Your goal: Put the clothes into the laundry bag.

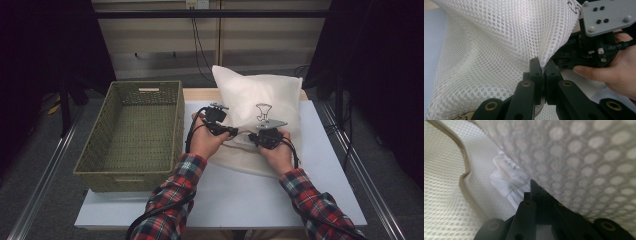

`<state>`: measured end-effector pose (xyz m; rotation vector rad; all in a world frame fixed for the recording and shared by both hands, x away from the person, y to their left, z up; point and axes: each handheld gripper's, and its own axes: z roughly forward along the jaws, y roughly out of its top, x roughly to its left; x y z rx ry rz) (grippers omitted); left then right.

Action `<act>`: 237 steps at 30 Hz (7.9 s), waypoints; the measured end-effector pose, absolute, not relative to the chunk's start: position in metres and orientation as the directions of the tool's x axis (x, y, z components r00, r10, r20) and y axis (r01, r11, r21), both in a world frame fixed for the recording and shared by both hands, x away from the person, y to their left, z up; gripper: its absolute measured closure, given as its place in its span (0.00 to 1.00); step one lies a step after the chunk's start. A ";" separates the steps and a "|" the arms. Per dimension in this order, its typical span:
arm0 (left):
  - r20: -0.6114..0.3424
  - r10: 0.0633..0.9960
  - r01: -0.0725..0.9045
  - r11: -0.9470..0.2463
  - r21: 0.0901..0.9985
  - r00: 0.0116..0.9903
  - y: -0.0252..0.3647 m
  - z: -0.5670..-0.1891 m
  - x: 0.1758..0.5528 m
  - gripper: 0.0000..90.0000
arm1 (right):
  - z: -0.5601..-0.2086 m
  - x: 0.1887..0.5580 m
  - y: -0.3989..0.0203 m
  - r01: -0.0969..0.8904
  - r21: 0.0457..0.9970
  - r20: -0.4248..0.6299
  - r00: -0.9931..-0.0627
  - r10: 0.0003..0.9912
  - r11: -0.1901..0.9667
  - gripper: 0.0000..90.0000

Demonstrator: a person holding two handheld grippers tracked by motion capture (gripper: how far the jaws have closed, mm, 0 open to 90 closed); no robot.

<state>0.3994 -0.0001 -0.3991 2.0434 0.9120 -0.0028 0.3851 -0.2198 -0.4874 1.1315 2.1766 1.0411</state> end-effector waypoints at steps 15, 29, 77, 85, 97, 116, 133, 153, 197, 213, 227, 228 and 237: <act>-0.301 0.612 0.592 -0.350 0.726 0.731 0.003 -0.399 0.401 0.96 | -0.467 0.348 -0.238 0.477 0.809 0.024 -0.610 0.792 0.343 0.99; -0.288 0.630 0.601 -0.363 0.712 0.721 0.002 -0.402 0.401 0.96 | -0.455 0.310 -0.284 0.475 0.813 -0.002 -0.576 0.818 0.337 0.83; -0.244 0.671 0.575 -0.327 0.750 0.700 0.016 -0.396 0.397 0.57 | -0.470 0.303 -0.320 0.560 0.707 -0.032 -0.585 0.810 0.433 0.98; -0.229 0.701 0.604 -0.347 0.718 0.675 0.017 -0.409 0.401 0.77 | -0.469 0.302 -0.323 0.546 0.710 -0.052 -0.590 0.806 0.446 0.98; -0.197 0.739 0.645 -0.386 0.660 0.644 0.018 -0.424 0.407 1.00 | -0.470 0.298 -0.333 0.551 0.725 -0.016 -0.586 0.810 0.413 0.97; -0.233 0.750 0.661 -0.337 0.671 0.619 0.031 -0.420 0.409 1.00 | -0.457 0.294 -0.322 0.518 0.747 -0.015 -0.613 0.790 0.417 0.75; -0.270 0.730 0.663 -0.319 0.678 0.628 0.030 -0.414 0.410 1.00 | -0.452 0.324 -0.268 0.416 0.848 0.022 -0.647 0.762 0.328 0.53; -0.318 0.711 0.658 -0.265 0.705 0.627 0.030 -0.411 0.410 0.93 | -0.466 0.337 -0.250 0.463 0.769 -0.017 -0.675 0.737 0.441 1.00; -0.268 0.676 0.553 -0.247 0.795 0.687 0.044 -0.391 0.396 0.20 | -0.435 0.305 -0.296 0.471 0.846 0.089 -0.589 0.803 0.251 0.22; -0.275 0.670 0.542 -0.225 0.810 0.690 0.063 -0.384 0.388 0.16 | -0.434 0.285 -0.320 0.480 0.848 0.110 -0.572 0.813 0.224 0.20; -0.264 0.649 0.508 -0.220 0.833 0.713 0.080 -0.376 0.374 0.14 | -0.431 0.273 -0.333 0.466 0.857 0.102 -0.573 0.813 0.220 0.17; -0.262 0.647 0.504 -0.218 0.835 0.715 0.081 -0.375 0.373 0.14 | -0.431 0.272 -0.333 0.465 0.857 0.097 -0.570 0.816 0.223 0.17; -0.264 0.623 0.474 -0.197 0.858 0.736 0.086 -0.367 0.362 0.13 | -0.423 0.265 -0.343 0.457 0.869 0.116 -0.560 0.820 0.190 0.15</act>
